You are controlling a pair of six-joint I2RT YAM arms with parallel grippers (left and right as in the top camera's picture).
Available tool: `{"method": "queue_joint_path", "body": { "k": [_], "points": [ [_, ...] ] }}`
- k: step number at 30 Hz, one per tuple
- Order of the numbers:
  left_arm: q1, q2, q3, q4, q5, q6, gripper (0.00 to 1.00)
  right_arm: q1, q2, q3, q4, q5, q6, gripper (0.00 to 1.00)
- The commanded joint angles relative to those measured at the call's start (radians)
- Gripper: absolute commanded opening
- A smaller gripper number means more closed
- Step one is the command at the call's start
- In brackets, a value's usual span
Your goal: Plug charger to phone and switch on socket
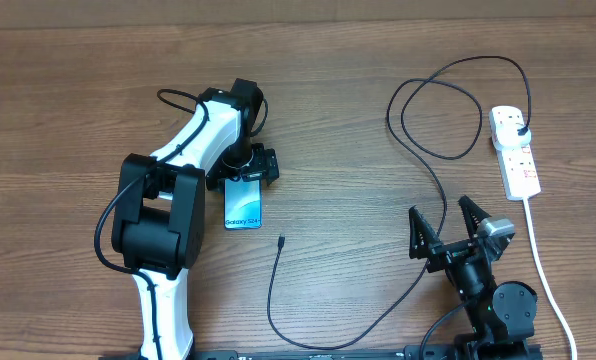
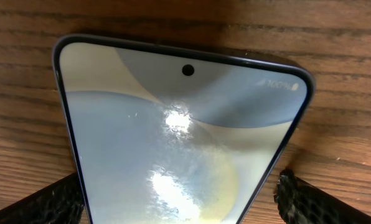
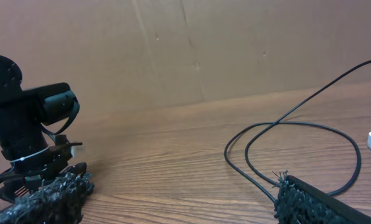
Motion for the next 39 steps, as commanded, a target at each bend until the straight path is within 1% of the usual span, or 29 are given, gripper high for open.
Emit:
{"method": "queue_joint_path", "body": {
  "k": [1,5,9,12,16,17,20,23,27,29,31,35,39],
  "points": [
    [-0.009,0.017,-0.021,0.035,0.001,-0.006,1.00,0.005,-0.009,-0.011,0.013,0.074,-0.008,1.00],
    [-0.009,0.017,-0.021,0.034,0.041,-0.006,1.00,0.005,-0.009,-0.011,0.005,0.057,-0.007,1.00],
    [-0.009,0.017,-0.021,0.037,0.033,-0.002,1.00,0.005,-0.007,-0.011,-0.010,0.046,0.027,1.00],
    [-0.009,0.017,-0.021,0.037,0.023,-0.002,1.00,0.005,-0.007,-0.011,-0.010,0.042,0.079,1.00],
    [-0.009,0.017,-0.021,0.040,0.023,-0.002,1.00,0.005,0.003,-0.011,-0.008,0.026,0.252,1.00],
    [-0.009,0.017,-0.022,0.040,0.023,-0.002,1.00,0.005,0.005,-0.011,-0.008,0.026,0.268,1.00],
    [-0.009,0.017,-0.029,0.040,0.023,-0.002,1.00,0.005,0.025,-0.003,-0.019,-0.036,0.267,1.00],
    [-0.009,0.017,-0.030,0.040,0.023,-0.002,0.99,0.005,0.061,0.041,-0.099,-0.055,0.267,1.00],
    [-0.008,0.017,-0.030,0.039,0.023,0.006,1.00,0.003,0.134,0.168,-0.204,-0.032,0.267,1.00],
    [-0.007,0.017,-0.030,0.037,0.036,0.033,1.00,0.003,0.192,0.257,-0.232,-0.029,0.267,1.00],
    [-0.007,0.017,-0.030,0.040,0.057,0.072,1.00,0.003,0.266,0.365,-0.294,-0.029,0.266,1.00],
    [-0.007,0.017,-0.030,0.034,0.126,0.159,1.00,0.003,0.419,0.622,-0.525,-0.041,0.262,1.00],
    [-0.006,0.017,-0.030,0.019,0.126,0.175,1.00,0.003,0.560,0.856,-0.740,-0.074,0.263,1.00]
  ]
}}
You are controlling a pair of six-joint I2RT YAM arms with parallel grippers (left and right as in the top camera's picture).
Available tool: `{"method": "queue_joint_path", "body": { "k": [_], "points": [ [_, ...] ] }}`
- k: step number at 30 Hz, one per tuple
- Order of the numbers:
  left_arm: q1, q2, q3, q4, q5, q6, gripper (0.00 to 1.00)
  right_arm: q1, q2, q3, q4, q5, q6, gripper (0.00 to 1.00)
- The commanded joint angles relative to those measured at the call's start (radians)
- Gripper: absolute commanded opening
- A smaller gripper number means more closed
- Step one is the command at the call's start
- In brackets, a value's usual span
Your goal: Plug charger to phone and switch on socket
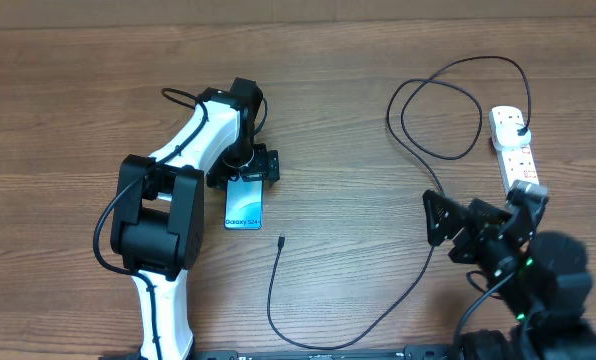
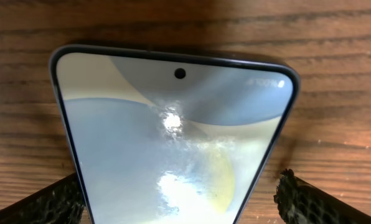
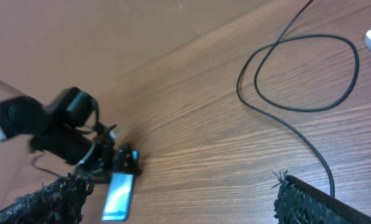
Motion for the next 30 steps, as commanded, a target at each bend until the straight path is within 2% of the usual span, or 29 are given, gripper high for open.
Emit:
{"method": "queue_joint_path", "body": {
  "k": [1,5,15,30],
  "points": [
    [-0.006,0.025,-0.026,0.007,0.092,0.064,1.00,0.004,0.093,0.158,-0.082,-0.056,0.002,1.00],
    [-0.008,0.025,-0.027,0.002,0.090,0.069,1.00,0.004,0.142,0.177,-0.115,-0.175,-0.003,1.00],
    [-0.013,0.025,-0.060,0.045,0.083,0.074,1.00,0.005,0.271,0.107,-0.145,-0.211,-0.002,1.00],
    [-0.013,0.025,-0.071,0.032,0.032,0.075,1.00,0.006,0.548,-0.041,-0.061,-0.320,-0.002,1.00]
  ]
}}
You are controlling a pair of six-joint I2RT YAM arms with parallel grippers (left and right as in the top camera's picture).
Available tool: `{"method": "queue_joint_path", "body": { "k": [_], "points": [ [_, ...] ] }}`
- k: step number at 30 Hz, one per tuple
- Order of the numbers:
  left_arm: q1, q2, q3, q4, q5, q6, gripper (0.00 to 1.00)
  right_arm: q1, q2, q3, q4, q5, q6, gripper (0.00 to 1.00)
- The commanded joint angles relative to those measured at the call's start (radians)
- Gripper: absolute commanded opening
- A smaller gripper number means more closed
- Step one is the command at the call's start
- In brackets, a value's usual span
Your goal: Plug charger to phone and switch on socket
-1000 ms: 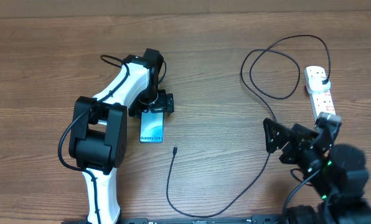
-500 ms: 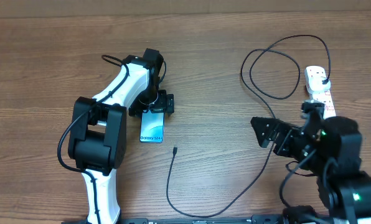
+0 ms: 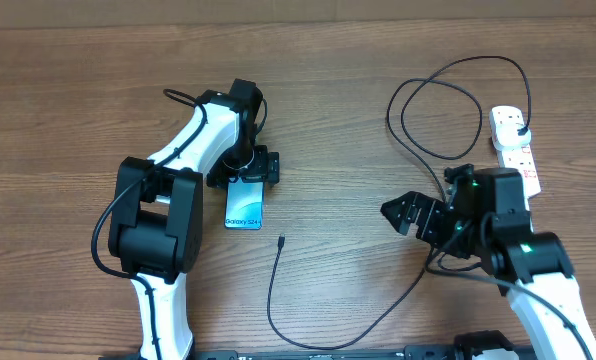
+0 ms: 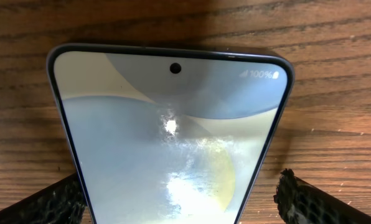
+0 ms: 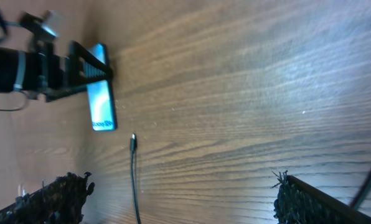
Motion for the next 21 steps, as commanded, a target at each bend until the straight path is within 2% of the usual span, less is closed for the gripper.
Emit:
{"method": "queue_joint_path", "body": {
  "k": [1,8,12,21],
  "points": [
    [-0.013,0.043,-0.037,0.002,0.026,0.026,1.00,0.006,0.063,-0.035,0.036,-0.045,-0.003,1.00],
    [-0.018,0.043,0.058,-0.074,0.018,0.018,1.00,0.006,0.206,-0.080,0.145,-0.042,-0.003,1.00],
    [-0.022,0.043,0.062,-0.095,-0.062,-0.032,1.00,0.007,0.283,-0.091,0.178,-0.045,-0.002,1.00],
    [-0.022,0.043,0.109,-0.098,-0.070,-0.034,1.00,0.073,0.369,-0.154,0.356,-0.045,0.032,1.00]
  ]
}}
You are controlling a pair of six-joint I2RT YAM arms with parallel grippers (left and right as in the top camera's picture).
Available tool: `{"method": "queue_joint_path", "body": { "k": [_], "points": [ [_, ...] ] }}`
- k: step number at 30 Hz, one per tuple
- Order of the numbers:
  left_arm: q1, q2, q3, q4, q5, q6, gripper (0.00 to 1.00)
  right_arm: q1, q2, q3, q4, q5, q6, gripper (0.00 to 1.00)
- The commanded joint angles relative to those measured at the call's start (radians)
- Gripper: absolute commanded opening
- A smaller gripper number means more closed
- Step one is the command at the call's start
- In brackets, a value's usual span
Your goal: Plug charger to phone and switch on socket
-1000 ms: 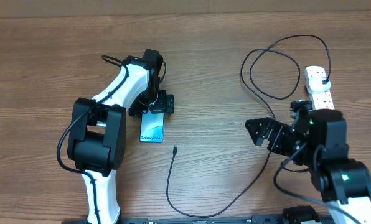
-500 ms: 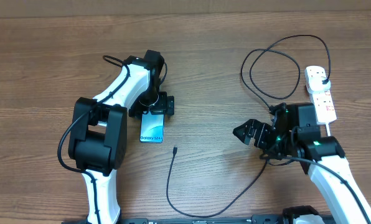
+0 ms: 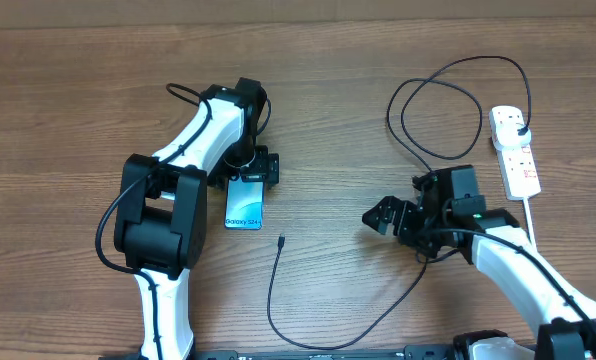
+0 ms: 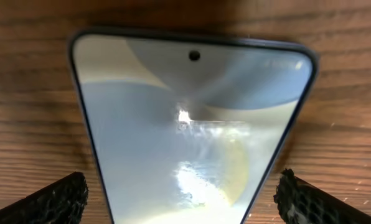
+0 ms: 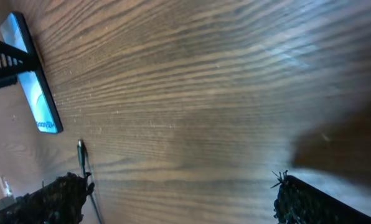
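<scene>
The phone lies face up on the table with its screen lit, and it fills the left wrist view. My left gripper is open and straddles its far end, with a finger on each side and a gap to each edge. The black charger cable's free plug lies just below the phone, also seen at the left of the right wrist view. My right gripper is open and empty, low over bare table to the right of that plug. The white power strip lies at the far right.
The charger cable runs from the plug down toward the front edge, curves right under my right arm, and loops at the back before reaching the strip. The strip's own white lead trails to the front right.
My right gripper has moved further left and lower, nearer the cable's free plug. The phone has shifted slightly right in the left wrist view; the left gripper remains open around it.
My right arm first sat folded at the front right with its gripper open. It was then raised, then stretched left over the cable, and now hangs low to the right of the free plug. The left gripper stayed open around the phone's far end throughout.
</scene>
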Motion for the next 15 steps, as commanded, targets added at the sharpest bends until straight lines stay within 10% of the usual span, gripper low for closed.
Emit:
{"method": "queue_joint_path", "body": {
  "k": [1,15],
  "points": [
    [-0.009,0.016,0.038,-0.005,-0.016,-0.011,1.00,0.033,0.016,-0.019,0.038,-0.006,0.018,1.00],
    [-0.041,0.017,-0.046,0.046,0.005,-0.004,1.00,0.129,0.045,-0.019,0.097,0.048,0.018,1.00]
  ]
}}
